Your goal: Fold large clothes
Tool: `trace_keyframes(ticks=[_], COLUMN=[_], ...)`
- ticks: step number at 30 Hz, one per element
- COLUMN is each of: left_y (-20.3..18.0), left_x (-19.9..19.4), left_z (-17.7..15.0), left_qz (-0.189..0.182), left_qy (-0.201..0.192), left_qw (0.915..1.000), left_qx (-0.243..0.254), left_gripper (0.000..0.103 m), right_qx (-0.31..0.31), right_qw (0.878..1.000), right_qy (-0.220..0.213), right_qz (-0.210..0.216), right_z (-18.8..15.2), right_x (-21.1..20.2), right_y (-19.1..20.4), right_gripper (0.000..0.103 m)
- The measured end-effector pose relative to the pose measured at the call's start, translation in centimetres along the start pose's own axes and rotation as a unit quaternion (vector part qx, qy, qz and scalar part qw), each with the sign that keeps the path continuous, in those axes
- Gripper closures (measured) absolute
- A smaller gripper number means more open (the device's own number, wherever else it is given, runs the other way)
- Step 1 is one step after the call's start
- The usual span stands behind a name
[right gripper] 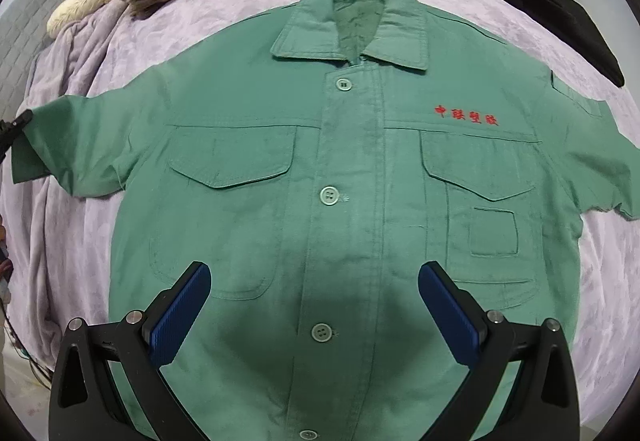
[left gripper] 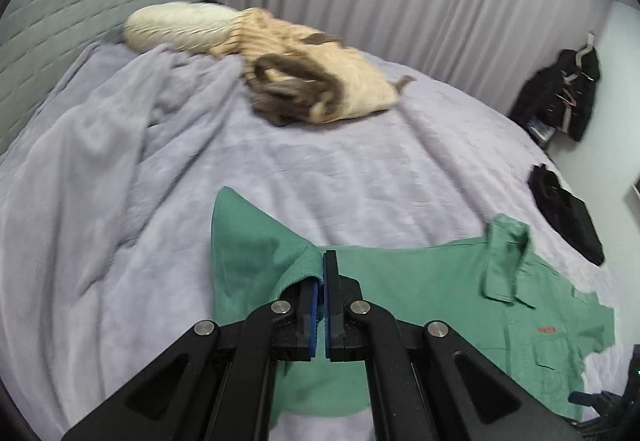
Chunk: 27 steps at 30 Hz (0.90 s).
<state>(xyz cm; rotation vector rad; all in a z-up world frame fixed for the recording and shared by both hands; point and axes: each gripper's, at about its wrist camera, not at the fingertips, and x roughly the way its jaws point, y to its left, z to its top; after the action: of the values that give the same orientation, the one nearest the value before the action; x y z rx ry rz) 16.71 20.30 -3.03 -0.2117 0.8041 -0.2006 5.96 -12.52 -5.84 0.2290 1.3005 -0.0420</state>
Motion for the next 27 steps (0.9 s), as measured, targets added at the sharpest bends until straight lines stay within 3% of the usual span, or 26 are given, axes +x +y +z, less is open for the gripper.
trace_keyframes(ticks=[3, 6, 11, 14, 18, 19, 20, 21, 22, 24, 27], left_y=[-9.1, -17.9, -27.1, -28.2, -27.1, -26.8, -26.3, -25.6, -24.8, -23.0, -19.3], left_x=[1.7, 4.8, 10.6, 12.1, 11.2, 10.7, 10.0, 9.3, 8.9, 7.3, 6.1], left_z=[0.3, -2.1, -9.6, -13.1, -14.8, -15.0, -15.0, -15.0, -14.8, -14.6, -14.3], left_qz=[-0.071, -0.116, -0.070, -0.028, -0.017, -0.015, -0.010, -0.002, 0.013, 0.045, 0.085], left_qy=[0.009, 0.050, 0.118, 0.136, 0.137, 0.133, 0.128, 0.124, 0.119, 0.093, 0.102], left_qw=[0.9960, 0.9877, 0.9713, 0.9611, 0.9569, 0.9562, 0.9559, 0.9557, 0.9564, 0.9581, 0.9621], left_qx=[0.054, 0.093, 0.194, 0.239, 0.256, 0.260, 0.264, 0.267, 0.267, 0.267, 0.238], left_gripper=[0.100, 0.100, 0.100, 0.100, 0.100, 0.095, 0.082, 0.032, 0.000, 0.000, 0.000], right_qx=[0.025, 0.048, 0.086, 0.102, 0.096, 0.088, 0.080, 0.069, 0.060, 0.029, -0.028], right_qw=[1.000, 0.998, 0.996, 0.994, 0.995, 0.996, 0.996, 0.997, 0.998, 0.998, 0.997], right_qy=[-0.015, -0.027, -0.027, -0.019, -0.018, -0.021, -0.025, -0.030, -0.035, -0.048, -0.068], right_qz=[0.001, -0.003, -0.018, -0.019, -0.019, -0.019, -0.018, -0.014, -0.009, 0.002, 0.014], right_z=[0.1, 0.2, 0.3, 0.2, 0.6, 0.9, 1.2, 1.8, 2.2, 3.6, 5.8], right_x=[-0.9, -1.6, -1.3, -0.7, -0.4, -0.6, -0.6, -0.7, -0.8, -0.7, 0.0], right_y=[-2.8, -6.2, -11.9, -14.6, -16.0, -15.9, -15.5, -14.8, -14.1, -11.9, -7.3], right_gripper=[0.000, 0.000, 0.000, 0.000, 0.000, 0.000, 0.000, 0.000, 0.000, 0.000, 0.000])
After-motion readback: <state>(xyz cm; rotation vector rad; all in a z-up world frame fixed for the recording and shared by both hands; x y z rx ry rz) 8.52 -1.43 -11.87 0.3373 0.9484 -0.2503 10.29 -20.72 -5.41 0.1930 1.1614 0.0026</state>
